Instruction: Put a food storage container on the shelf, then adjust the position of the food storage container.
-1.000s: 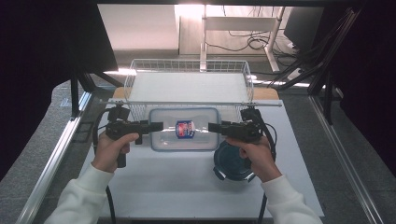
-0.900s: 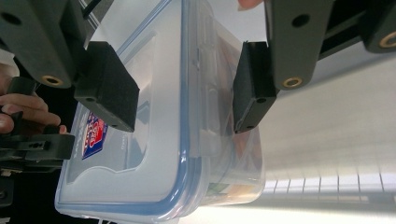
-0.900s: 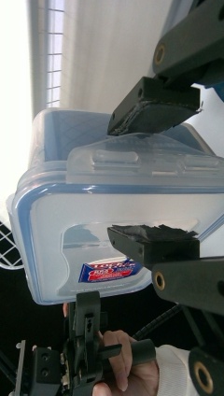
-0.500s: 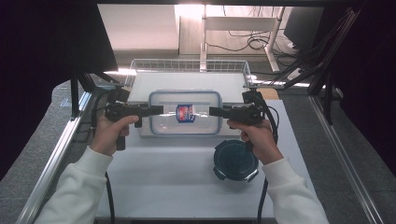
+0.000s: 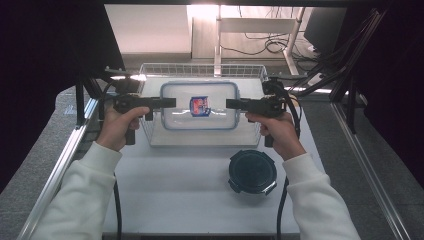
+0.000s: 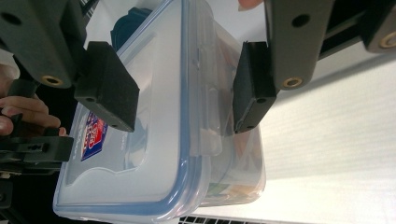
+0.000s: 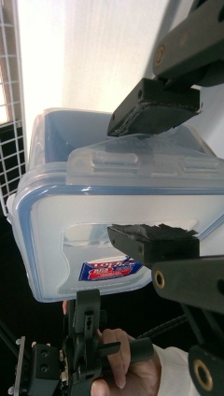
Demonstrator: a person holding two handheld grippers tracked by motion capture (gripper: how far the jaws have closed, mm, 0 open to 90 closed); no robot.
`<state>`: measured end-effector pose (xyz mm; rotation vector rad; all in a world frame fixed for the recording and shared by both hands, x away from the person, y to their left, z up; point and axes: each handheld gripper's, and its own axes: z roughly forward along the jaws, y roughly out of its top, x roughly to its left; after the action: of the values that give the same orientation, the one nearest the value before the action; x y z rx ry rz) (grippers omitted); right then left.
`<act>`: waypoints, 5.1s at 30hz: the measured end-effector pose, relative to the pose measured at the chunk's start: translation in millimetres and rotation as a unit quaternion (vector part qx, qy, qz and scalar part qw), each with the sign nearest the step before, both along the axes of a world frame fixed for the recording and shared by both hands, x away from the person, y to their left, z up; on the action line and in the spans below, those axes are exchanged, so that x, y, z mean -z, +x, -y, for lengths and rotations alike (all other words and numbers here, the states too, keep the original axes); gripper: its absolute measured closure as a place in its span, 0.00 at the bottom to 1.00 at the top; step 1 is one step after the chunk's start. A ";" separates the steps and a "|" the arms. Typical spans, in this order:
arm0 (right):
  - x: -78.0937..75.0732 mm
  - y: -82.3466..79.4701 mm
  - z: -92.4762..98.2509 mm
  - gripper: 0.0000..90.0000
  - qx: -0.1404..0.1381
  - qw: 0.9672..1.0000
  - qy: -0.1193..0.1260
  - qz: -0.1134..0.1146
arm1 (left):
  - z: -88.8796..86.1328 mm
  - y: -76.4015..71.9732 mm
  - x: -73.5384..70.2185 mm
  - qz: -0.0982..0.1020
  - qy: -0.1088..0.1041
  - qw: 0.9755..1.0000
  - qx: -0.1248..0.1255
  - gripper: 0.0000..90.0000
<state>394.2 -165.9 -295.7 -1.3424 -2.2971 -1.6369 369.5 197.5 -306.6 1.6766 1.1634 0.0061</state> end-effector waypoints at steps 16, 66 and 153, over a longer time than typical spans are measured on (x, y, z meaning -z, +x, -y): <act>-16.8 37.3 6.8 0.52 0.004 1.000 0.014 -0.002 | 4.1 40.4 -17.7 -0.004 0.000 1.000 0.003 0.47; 13.4 116.0 -9.4 0.42 0.129 0.977 0.060 -0.161 | 0.0 120.7 16.5 -0.084 -0.063 0.993 -0.045 0.39; 130.5 -75.9 125.2 0.96 0.083 0.970 -0.226 0.015 | 0.1 -130.4 158.5 0.025 0.149 0.989 0.008 0.26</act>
<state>318.3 -291.1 -426.2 -1.6358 -2.7592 -1.2115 239.1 197.5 -465.1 1.9355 1.1526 0.2203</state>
